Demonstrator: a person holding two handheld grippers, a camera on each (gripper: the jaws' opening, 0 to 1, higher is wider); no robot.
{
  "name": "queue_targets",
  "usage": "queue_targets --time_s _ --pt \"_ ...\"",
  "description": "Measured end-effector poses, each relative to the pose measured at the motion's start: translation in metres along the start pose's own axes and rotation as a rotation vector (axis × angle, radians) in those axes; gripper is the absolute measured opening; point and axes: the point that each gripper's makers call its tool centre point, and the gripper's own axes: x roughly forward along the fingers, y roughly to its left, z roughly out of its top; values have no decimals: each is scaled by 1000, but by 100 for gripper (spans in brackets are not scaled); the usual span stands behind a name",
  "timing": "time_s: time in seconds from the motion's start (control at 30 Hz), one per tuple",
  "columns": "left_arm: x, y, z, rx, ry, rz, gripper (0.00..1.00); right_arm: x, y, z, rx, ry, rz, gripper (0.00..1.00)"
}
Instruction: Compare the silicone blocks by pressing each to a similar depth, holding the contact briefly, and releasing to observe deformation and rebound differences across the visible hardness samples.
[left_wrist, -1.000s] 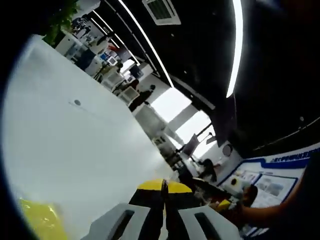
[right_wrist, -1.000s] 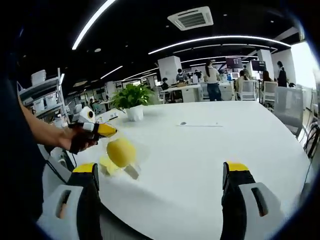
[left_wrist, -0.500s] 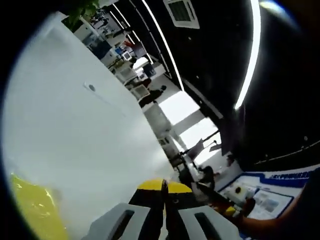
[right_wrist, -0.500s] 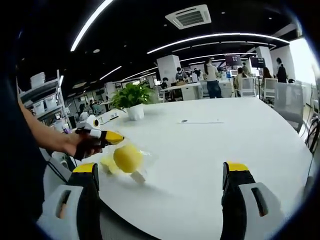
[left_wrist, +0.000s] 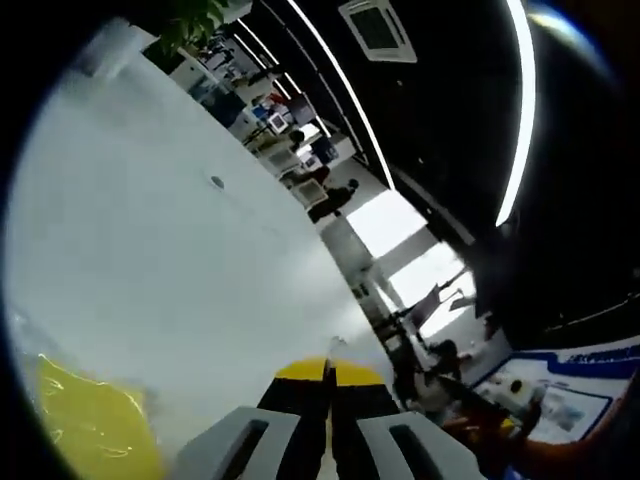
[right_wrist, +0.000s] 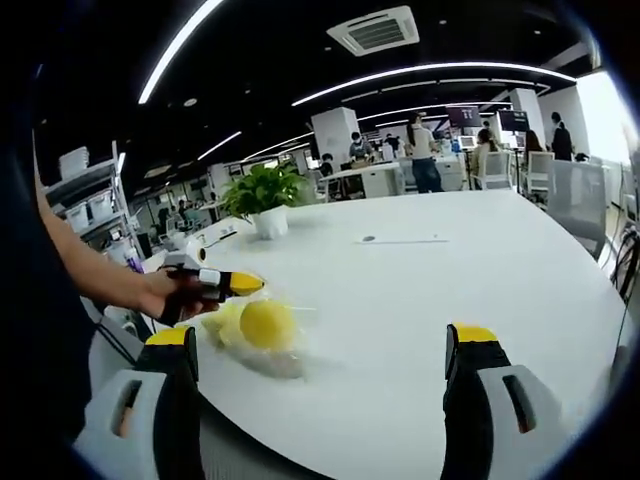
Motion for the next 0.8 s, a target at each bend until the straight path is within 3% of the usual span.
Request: queue_targets --time_s 0.07,0.13,0.23,0.4,0.47,0.53,0.57,0.8 --pt "3 0 -4 11 11 -8 0 0 0 0 3 -3 -2 96" --pt "5 7 -9 37 41 28 0 -1 0 1 6 -4 -3 96" --pt "7 22 -15 -15 70 106 0 -2 1 0 8 -4 -4 96" --pt "9 28 -19 35 89 126 0 -5 -2 -3 14 3 -11 96" --pt "9 36 -21 49 94 157 0 -5 -2 -4 17 5 -13 96" --pt "7 52 -26 132 127 218 0 -5 -2 -5 22 6 -12 96" --pt "8 54 -30 112 141 228 0 -5 -2 -6 23 9 -11 96" --pt "13 55 -31 136 155 217 0 -6 4 -9 33 14 3 96"
